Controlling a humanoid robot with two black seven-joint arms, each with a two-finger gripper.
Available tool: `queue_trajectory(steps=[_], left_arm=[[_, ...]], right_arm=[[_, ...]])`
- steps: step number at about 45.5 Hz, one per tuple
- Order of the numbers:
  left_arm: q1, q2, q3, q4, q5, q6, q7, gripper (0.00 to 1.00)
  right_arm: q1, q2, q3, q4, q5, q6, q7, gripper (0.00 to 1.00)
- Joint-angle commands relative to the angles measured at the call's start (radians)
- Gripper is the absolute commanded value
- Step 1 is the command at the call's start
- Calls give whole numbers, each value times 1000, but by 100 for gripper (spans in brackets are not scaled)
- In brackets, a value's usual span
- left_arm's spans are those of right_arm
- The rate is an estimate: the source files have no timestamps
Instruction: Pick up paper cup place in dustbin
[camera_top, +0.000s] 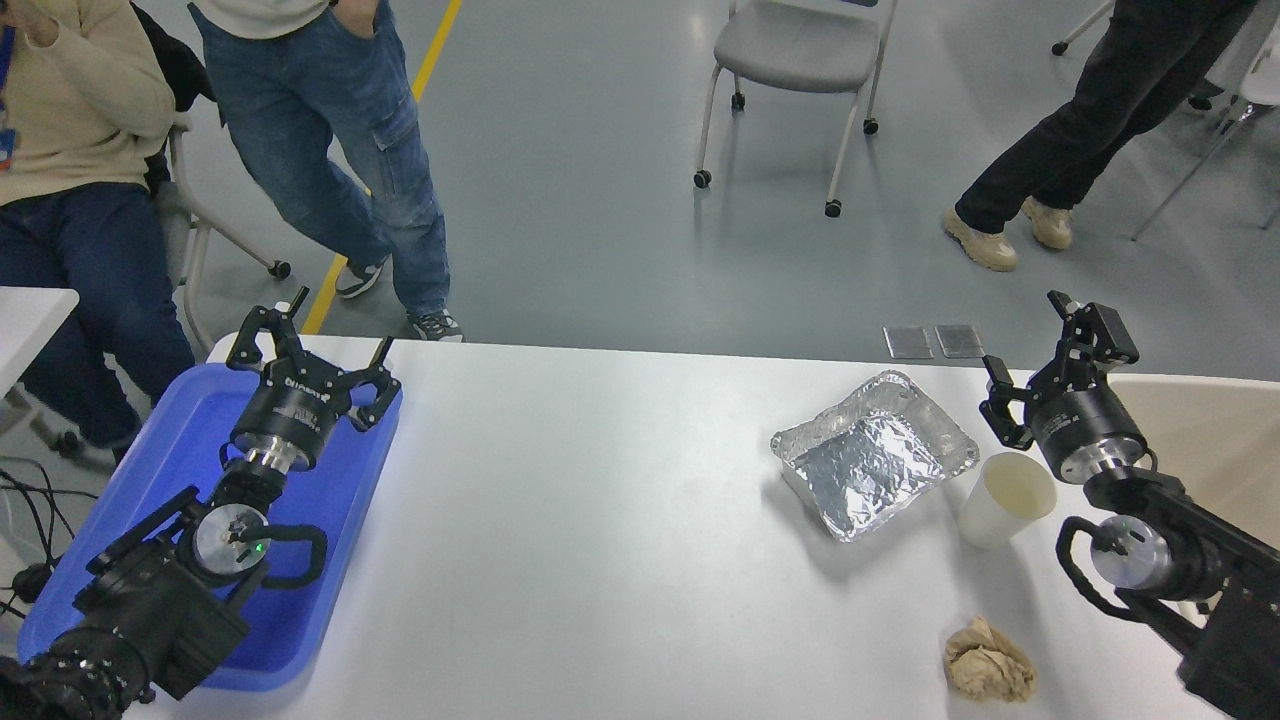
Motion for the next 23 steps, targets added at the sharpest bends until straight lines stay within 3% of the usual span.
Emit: queue_trajectory(steps=[1, 12, 23], left_arm=[[0, 0, 0, 0, 0, 0, 0, 100], [-2, 0, 0, 0, 0, -1, 0, 100], [-2, 0, 0, 0, -1, -1, 0, 100]], right_arm=[[255, -145, -506, 16, -1, 16, 1, 100], [691, -211, -1113, 74, -9, 68, 0, 100], [1021, -186, -1546, 224, -13, 166, -3, 100]])
